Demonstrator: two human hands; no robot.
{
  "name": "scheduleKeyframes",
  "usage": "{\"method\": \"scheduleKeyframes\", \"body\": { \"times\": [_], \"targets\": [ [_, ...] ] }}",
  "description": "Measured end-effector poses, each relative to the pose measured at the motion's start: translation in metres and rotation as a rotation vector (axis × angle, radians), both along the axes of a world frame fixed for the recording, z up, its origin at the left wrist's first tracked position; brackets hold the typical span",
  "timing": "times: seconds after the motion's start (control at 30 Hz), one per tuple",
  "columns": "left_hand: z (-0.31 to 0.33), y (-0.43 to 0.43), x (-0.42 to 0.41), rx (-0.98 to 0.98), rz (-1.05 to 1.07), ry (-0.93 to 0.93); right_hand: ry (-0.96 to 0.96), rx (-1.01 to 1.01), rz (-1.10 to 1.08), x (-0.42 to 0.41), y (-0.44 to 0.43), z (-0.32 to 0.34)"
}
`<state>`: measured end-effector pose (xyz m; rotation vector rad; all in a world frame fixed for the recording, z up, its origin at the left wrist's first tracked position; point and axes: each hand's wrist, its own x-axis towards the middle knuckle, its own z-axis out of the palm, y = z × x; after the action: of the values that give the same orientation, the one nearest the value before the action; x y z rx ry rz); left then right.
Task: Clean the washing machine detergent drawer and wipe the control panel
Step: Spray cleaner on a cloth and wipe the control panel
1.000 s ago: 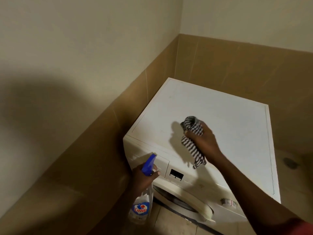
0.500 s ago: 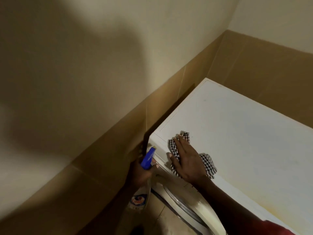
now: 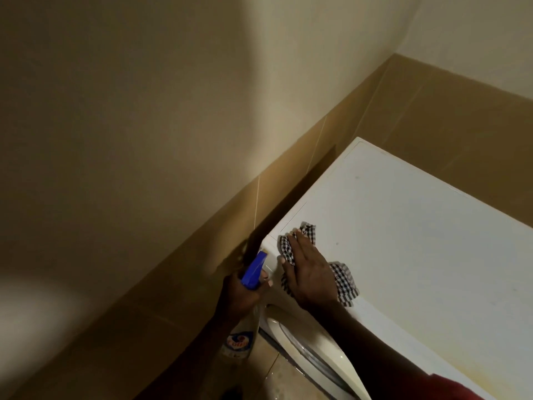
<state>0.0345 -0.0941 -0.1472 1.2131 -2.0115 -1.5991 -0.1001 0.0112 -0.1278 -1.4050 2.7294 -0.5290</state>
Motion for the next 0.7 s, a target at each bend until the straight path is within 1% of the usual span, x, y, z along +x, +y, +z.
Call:
{"method": "scheduleKeyframes", "body": {
  "times": [0.07, 0.17, 0.23, 0.3, 0.4, 0.5, 0.6, 0.7],
  "targets": [
    [-0.001, -0.004, 0.001, 0.014, 0.003, 0.017, 0.02, 0.042, 0.018, 0.005, 0.013, 0.0],
    [0.0, -0.01, 0.006, 0.02, 0.034, 0.062, 0.057, 0.108, -0.04, 0.016, 0.028, 0.001],
    [-0.007, -0.017, 0.011, -0.023, 0.021, 0.089, 0.076, 0.126, -0.095, 0.021, 0.022, 0.001],
    [-0.007, -0.021, 0.016, -0.046, 0.004, 0.09, 0.077, 0.103, -0.106, 0.021, 0.005, 0.001],
    [-0.007, -0.029, 0.02, -0.086, -0.014, 0.131, 0.061, 0.07, -0.037, 0.014, -0.038, 0.001],
    [-0.007, -0.036, 0.023, -0.091, -0.039, 0.125, 0.033, 0.1, 0.022, 0.008, -0.072, 0.0],
    [-0.01, -0.04, 0.028, -0.101, -0.072, 0.112, 0.033, 0.091, 0.061, 0.007, -0.071, -0.004],
    [-0.009, -0.04, 0.031, -0.11, -0.075, 0.107, 0.049, 0.075, 0.061, 0.019, -0.046, -0.011]
  ]
}}
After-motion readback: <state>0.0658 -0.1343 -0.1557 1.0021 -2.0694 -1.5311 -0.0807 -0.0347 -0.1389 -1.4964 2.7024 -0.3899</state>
